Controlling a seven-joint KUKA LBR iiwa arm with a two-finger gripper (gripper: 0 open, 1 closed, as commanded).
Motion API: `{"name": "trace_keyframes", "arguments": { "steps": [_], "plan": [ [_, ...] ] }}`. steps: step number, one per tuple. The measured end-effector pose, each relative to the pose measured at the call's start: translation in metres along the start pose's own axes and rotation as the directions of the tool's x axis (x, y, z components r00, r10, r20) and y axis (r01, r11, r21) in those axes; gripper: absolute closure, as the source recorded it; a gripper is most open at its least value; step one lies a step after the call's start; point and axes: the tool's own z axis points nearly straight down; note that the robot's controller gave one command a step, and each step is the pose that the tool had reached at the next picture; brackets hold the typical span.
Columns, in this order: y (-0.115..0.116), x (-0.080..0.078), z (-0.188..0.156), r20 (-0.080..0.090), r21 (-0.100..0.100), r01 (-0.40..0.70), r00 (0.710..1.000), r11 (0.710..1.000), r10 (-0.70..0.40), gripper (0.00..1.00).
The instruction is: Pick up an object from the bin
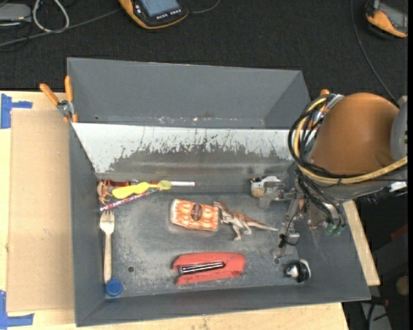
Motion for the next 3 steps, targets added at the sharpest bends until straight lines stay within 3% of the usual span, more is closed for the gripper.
{"name": "trace_keyframes", "arguments": {
  "steps": [1,2,3],
  "plan": [
    [0.032,-0.007,0.055,0.002,-0.001,-0.076,0.997,0.997,0.076,0.00],
    [0.052,0.010,0.077,-0.003,0.001,-0.071,0.997,0.997,0.071,0.00],
    [0.067,0.024,0.112,0.004,-0.002,-0.141,0.990,0.990,0.141,0.00]
  ]
}}
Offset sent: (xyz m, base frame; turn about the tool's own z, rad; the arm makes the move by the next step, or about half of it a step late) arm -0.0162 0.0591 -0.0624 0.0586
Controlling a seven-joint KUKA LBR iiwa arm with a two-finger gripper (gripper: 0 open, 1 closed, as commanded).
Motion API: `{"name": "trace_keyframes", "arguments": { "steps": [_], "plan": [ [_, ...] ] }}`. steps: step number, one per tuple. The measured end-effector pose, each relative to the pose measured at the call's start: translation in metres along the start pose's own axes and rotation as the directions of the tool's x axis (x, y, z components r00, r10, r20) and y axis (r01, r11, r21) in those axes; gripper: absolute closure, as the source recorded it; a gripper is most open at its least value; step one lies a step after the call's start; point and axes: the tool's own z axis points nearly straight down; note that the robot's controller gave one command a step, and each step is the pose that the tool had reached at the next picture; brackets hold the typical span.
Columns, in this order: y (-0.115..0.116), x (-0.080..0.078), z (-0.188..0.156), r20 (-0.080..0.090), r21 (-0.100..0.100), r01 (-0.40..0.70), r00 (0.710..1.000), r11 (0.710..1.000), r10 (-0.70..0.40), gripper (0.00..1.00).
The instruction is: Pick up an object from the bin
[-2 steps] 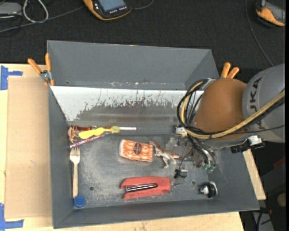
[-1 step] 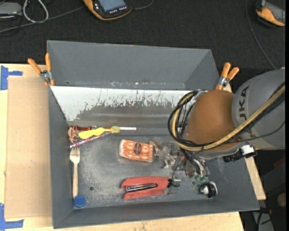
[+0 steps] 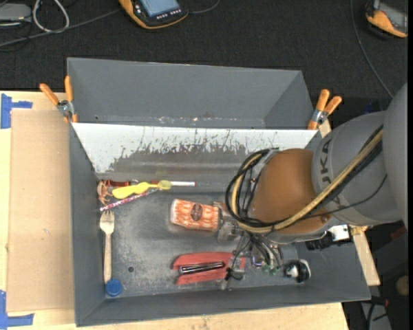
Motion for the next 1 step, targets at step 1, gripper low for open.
{"name": "trace_keyframes", "arguments": {
  "steps": [1],
  "plan": [
    [0.0224,-0.0020,0.0140,0.002,0.002,0.050,0.999,0.999,-0.050,1.00]
  ]
}}
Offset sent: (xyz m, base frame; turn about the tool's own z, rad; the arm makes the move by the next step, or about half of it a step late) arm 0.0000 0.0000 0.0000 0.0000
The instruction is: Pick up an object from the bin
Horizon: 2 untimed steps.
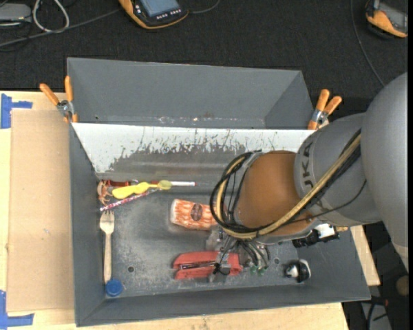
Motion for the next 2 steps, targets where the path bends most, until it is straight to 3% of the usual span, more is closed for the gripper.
{"name": "trace_keyframes", "arguments": {
  "steps": [1,2],
  "plan": [
    [0.000,0.000,0.000,0.000,0.000,0.000,1.000,1.000,0.000,1.00],
    [-0.009,-0.011,-0.062,-0.008,0.001,-0.010,1.000,1.000,0.010,1.00]
  ]
}}
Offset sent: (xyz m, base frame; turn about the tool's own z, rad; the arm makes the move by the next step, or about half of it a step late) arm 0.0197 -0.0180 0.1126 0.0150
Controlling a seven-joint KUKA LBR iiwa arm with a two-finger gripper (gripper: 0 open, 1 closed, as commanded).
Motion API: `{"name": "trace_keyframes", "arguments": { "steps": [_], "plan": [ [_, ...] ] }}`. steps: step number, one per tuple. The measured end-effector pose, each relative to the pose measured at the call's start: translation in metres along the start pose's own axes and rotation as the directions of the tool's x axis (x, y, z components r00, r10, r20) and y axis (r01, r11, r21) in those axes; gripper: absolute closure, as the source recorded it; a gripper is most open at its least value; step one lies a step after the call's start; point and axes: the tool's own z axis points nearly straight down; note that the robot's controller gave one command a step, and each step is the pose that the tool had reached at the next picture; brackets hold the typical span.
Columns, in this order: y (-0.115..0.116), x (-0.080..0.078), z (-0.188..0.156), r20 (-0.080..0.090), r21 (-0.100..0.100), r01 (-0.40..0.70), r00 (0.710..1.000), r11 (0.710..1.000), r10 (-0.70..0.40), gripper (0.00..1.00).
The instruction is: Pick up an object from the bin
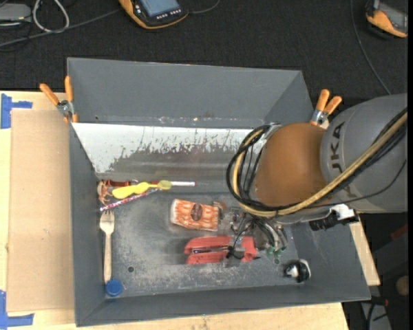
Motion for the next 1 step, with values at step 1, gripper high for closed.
{"name": "trace_keyframes", "arguments": {
  "steps": [1],
  "plan": [
    [-0.0057,0.0007,-0.0447,-0.006,0.001,0.034,0.999,0.999,-0.034,1.00]
  ]
}}
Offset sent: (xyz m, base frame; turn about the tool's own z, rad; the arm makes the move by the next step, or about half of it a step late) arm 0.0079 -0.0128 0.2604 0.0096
